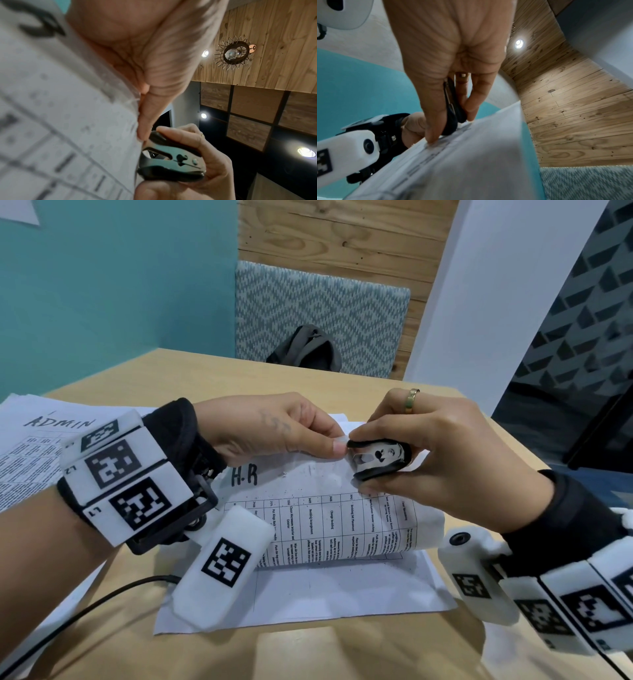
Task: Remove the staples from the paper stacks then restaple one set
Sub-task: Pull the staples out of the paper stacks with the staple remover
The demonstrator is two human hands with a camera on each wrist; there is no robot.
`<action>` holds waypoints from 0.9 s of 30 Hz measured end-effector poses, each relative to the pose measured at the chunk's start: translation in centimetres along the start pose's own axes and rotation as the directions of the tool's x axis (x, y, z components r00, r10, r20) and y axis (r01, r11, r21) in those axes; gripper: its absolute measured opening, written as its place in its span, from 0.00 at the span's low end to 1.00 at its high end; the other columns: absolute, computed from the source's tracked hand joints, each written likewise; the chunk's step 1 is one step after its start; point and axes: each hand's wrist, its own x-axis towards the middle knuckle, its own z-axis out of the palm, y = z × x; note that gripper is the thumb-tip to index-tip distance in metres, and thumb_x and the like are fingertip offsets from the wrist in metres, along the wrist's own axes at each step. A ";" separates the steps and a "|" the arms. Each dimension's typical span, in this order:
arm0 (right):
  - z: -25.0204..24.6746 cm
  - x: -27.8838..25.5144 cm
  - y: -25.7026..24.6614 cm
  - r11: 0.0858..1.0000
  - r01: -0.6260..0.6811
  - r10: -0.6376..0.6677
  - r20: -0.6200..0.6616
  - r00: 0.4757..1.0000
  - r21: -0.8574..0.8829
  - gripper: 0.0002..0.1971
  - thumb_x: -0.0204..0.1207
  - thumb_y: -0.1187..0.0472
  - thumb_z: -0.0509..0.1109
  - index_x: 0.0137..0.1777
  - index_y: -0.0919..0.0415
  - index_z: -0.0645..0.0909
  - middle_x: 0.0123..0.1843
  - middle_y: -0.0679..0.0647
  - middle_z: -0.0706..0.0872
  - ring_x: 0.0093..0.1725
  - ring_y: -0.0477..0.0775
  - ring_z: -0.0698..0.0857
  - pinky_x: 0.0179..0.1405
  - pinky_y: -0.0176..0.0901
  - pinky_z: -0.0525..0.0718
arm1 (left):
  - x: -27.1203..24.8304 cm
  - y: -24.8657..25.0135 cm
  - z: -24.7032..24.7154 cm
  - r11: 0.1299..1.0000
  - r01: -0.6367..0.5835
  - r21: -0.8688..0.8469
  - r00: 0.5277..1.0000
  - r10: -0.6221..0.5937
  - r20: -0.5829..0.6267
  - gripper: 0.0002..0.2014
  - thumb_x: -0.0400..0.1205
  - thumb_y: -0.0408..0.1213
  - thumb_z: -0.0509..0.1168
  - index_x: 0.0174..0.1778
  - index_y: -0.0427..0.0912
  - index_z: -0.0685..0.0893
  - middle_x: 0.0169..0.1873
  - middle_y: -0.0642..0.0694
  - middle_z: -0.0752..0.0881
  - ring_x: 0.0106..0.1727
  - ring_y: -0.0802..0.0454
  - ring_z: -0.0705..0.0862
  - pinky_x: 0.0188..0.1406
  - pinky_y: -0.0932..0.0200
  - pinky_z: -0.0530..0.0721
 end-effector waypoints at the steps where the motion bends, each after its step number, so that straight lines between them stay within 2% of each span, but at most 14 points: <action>1: 0.0 0.0 0.0 1.000 0.002 -0.002 -0.012 1.000 -0.011 0.17 0.60 0.56 0.80 0.49 0.61 0.89 0.40 0.52 0.83 0.35 0.49 0.80 0.35 0.41 0.79 | 0.0 0.0 0.0 1.000 -0.002 -0.001 1.000 0.002 0.000 0.09 0.81 0.26 0.59 0.35 0.35 0.81 0.25 0.55 0.85 0.28 0.65 0.82 0.31 0.77 0.78; 8: 0.2 -0.2 -0.3 0.999 -0.002 -0.002 -0.071 0.997 -0.046 0.13 0.61 0.58 0.80 0.45 0.62 0.88 0.35 0.51 0.78 0.30 0.53 0.77 0.30 0.46 0.77 | 0.0 0.0 -0.1 0.998 -0.013 -0.057 1.000 0.013 -0.004 0.07 0.80 0.26 0.59 0.41 0.32 0.81 0.28 0.52 0.86 0.28 0.65 0.83 0.31 0.77 0.79; 13: 0.1 -0.2 -0.5 0.999 -0.027 0.025 -0.098 0.995 -0.018 0.12 0.60 0.58 0.80 0.44 0.62 0.89 0.33 0.51 0.78 0.31 0.48 0.75 0.30 0.41 0.75 | 0.0 -0.1 -0.2 0.997 -0.015 -0.074 1.000 0.016 0.020 0.07 0.81 0.26 0.59 0.40 0.33 0.81 0.28 0.53 0.87 0.29 0.64 0.84 0.31 0.76 0.79; 16: 0.2 -0.1 -0.6 0.999 -0.029 0.027 -0.098 0.995 -0.016 0.12 0.60 0.58 0.80 0.43 0.60 0.89 0.33 0.51 0.79 0.31 0.47 0.75 0.31 0.40 0.75 | -0.1 -0.2 -0.2 0.998 -0.010 -0.068 1.000 0.012 0.023 0.03 0.76 0.27 0.64 0.40 0.33 0.83 0.30 0.49 0.88 0.31 0.61 0.86 0.32 0.73 0.81; 18: 0.2 0.0 -0.6 1.000 -0.029 0.029 -0.107 0.994 0.002 0.12 0.60 0.57 0.81 0.43 0.60 0.89 0.33 0.51 0.79 0.32 0.47 0.76 0.31 0.39 0.75 | 0.2 -0.4 -0.2 0.998 -0.040 -0.045 0.999 0.039 -0.016 0.04 0.72 0.28 0.67 0.40 0.33 0.84 0.32 0.48 0.88 0.33 0.60 0.86 0.36 0.72 0.82; 21: 0.1 0.0 -0.5 0.995 -0.042 0.055 -0.154 0.986 0.086 0.14 0.58 0.57 0.82 0.43 0.61 0.89 0.34 0.52 0.81 0.33 0.49 0.79 0.32 0.43 0.78 | 0.5 -0.6 -0.3 0.995 -0.089 -0.038 0.995 0.087 -0.057 0.05 0.69 0.30 0.69 0.38 0.35 0.85 0.33 0.48 0.89 0.37 0.59 0.86 0.40 0.72 0.81; 24: -0.2 -0.1 -0.4 0.968 -0.085 0.132 -0.190 0.973 0.238 0.17 0.55 0.53 0.83 0.43 0.60 0.89 0.35 0.54 0.84 0.35 0.51 0.84 0.35 0.49 0.81 | 0.4 -0.6 -0.3 0.990 -0.128 -0.055 0.990 0.124 -0.064 0.02 0.69 0.31 0.68 0.35 0.38 0.86 0.32 0.49 0.89 0.36 0.60 0.86 0.38 0.72 0.81; 27: -0.3 -0.1 -0.3 0.904 -0.131 0.217 -0.174 0.961 0.408 0.19 0.53 0.50 0.82 0.43 0.58 0.88 0.35 0.55 0.86 0.37 0.56 0.86 0.37 0.55 0.83 | 0.3 -0.5 -0.3 0.986 -0.150 -0.078 0.988 0.145 -0.059 0.03 0.69 0.32 0.67 0.35 0.38 0.85 0.30 0.50 0.88 0.33 0.60 0.85 0.35 0.72 0.81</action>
